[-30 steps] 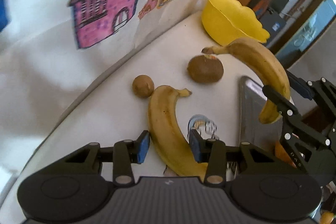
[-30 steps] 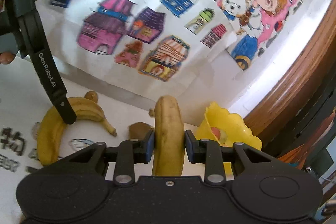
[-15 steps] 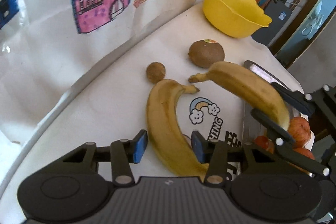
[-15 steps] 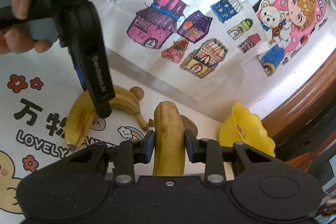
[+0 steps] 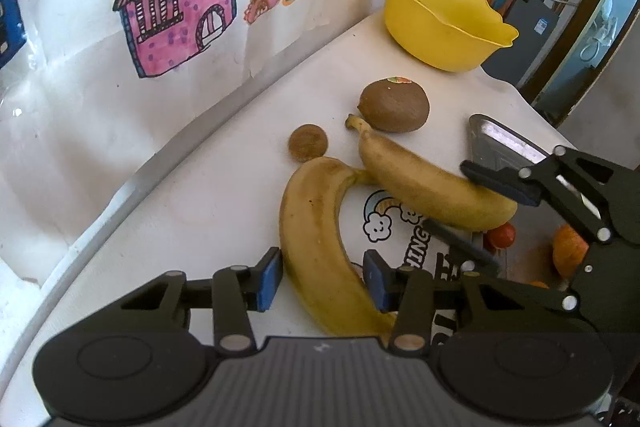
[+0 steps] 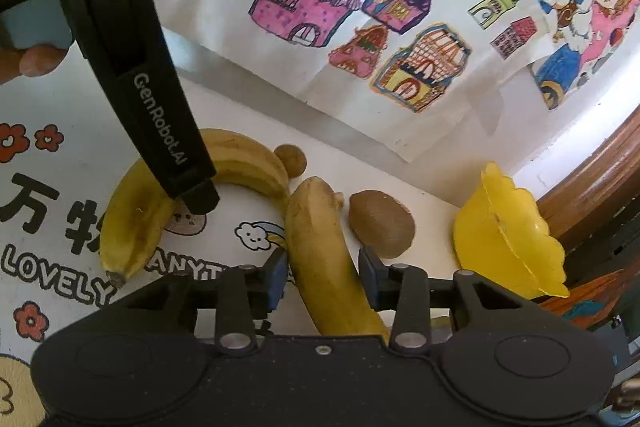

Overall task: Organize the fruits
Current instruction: 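Hold the banana near the tray with the right tool while the left tool grips its banana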

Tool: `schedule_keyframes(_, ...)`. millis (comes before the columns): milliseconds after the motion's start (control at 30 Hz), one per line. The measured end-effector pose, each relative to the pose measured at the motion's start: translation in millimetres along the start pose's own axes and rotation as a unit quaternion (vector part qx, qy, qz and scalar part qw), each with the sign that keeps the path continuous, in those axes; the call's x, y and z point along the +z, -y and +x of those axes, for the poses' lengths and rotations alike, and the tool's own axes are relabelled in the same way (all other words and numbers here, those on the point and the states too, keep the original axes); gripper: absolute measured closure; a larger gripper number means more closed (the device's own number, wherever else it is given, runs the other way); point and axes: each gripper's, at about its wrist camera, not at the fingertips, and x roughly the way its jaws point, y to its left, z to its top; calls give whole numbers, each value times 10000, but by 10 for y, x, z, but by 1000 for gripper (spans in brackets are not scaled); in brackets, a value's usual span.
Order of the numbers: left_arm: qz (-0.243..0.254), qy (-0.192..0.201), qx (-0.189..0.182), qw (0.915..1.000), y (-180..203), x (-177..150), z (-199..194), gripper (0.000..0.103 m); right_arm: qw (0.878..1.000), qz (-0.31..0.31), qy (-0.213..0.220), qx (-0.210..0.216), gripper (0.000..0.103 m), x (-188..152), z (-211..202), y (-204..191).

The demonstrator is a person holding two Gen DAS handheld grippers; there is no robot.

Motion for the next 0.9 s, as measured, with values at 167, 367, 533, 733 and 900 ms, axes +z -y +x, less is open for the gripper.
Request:
schedule_keyframes(167, -39, 29, 9, 10000, -8, -13, -4, 56, 9996, 144, -173, 147, 57, 25, 109, 18)
schedule_keyframes(367, -341, 141, -72, 9993, -89, -35, -19, 59, 9979, 443, -335, 347, 56, 55, 183, 71)
schedule_keyframes(533, -467, 108, -50, 9988, -114, -50, -55, 61, 9997, -19, -217, 147, 61, 48, 102, -89)
schedule_keyframes(733, -567, 78, 21, 9984, -154, -128, -144, 63, 9963, -836, -70, -200, 66, 76, -94, -424)
schedule_keyframes(900, -519, 32, 96, 9986, -206, -236, -268, 64, 9878, -1452, 3, -567, 70, 81, -212, -598)
